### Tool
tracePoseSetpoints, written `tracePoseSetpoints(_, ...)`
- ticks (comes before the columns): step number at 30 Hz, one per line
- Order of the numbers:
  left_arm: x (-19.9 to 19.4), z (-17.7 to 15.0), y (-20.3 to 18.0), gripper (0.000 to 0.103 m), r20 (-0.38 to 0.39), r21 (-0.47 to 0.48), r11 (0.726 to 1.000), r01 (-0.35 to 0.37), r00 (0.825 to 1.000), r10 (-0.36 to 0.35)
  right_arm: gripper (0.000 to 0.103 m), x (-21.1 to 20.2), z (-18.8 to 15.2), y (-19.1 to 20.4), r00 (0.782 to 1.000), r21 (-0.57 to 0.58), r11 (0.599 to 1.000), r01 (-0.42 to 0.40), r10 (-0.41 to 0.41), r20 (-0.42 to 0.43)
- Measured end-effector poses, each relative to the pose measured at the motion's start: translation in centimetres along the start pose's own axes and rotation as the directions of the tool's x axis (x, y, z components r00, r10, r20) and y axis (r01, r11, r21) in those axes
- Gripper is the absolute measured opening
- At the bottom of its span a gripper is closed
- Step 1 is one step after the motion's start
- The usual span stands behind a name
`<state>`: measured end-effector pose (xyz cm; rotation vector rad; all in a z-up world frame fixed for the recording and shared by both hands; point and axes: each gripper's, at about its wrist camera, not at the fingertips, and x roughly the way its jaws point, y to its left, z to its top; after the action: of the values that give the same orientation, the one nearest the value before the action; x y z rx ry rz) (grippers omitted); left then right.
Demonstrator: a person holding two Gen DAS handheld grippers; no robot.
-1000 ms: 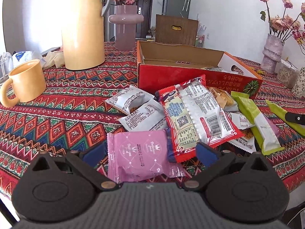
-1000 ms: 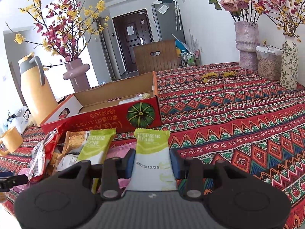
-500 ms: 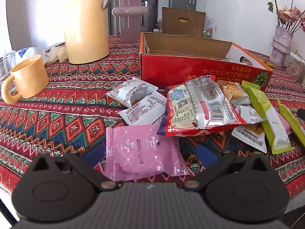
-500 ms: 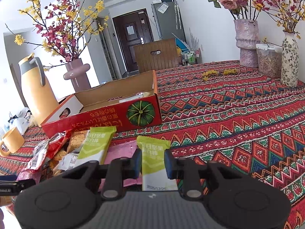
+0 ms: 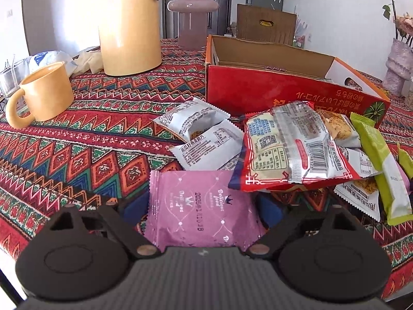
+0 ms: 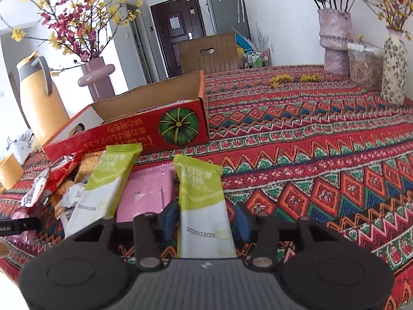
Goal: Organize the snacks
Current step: 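Grasp the pink packet with the left gripper while the right gripper holds the green bar, then carry the pink packet and green bar up over the cardboard box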
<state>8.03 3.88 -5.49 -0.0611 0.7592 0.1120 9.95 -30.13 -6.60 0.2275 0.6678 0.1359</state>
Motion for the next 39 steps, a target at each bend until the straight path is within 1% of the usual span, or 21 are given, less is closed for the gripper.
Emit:
tracePoseSetpoints(2,-0.2,0.0,0.2,0.082,0.005,-0.004,1.000,0.008,1.000,-0.008,0.048,0.0,0.0,-0.3,1.000,0.011,1.000,-0.011,0.011,-0.003)
tracePoseSetpoints(6,-0.4,-0.2,0.3,0.075,0.017,0.002,1.000,0.005,1.000,-0.005,0.047,0.2,-0.1,-0.6,0.999,0.020,0.999,-0.035,0.035,-0.011)
tracePoseSetpoints(7,-0.5,-0.2,0.3,0.074,0.019,0.004,1.000,0.005,1.000,-0.005,0.038,0.2,-0.1,-0.7,0.999,0.024,0.999,-0.038,0.039,-0.011)
tracePoseSetpoints(12,-0.6,-0.3,0.4,0.073,0.021,0.005,1.000,0.008,1.000,-0.008,0.036,0.1,-0.1,-0.8,0.999,0.032,0.998,-0.048,0.048,-0.008)
tracePoseSetpoints(18,-1.0,-0.4,0.8,0.072,0.026,0.010,1.000,0.006,1.000,-0.006,0.036,-0.3,-0.1,-0.6,0.999,0.029,0.999,-0.041,0.041,0.007)
tracePoseSetpoints(28,-2.5,-0.1,1.5,0.072,0.064,0.018,1.000,-0.003,0.998,0.002,0.036,-1.0,0.4,-0.2,0.999,0.015,0.999,-0.038,0.038,0.031)
tracePoseSetpoints(39,-3.5,0.9,2.9,0.072,0.108,0.000,1.000,-0.029,0.994,0.029,0.036,-1.6,1.0,0.4,0.997,-0.004,0.999,-0.038,0.038,0.060)
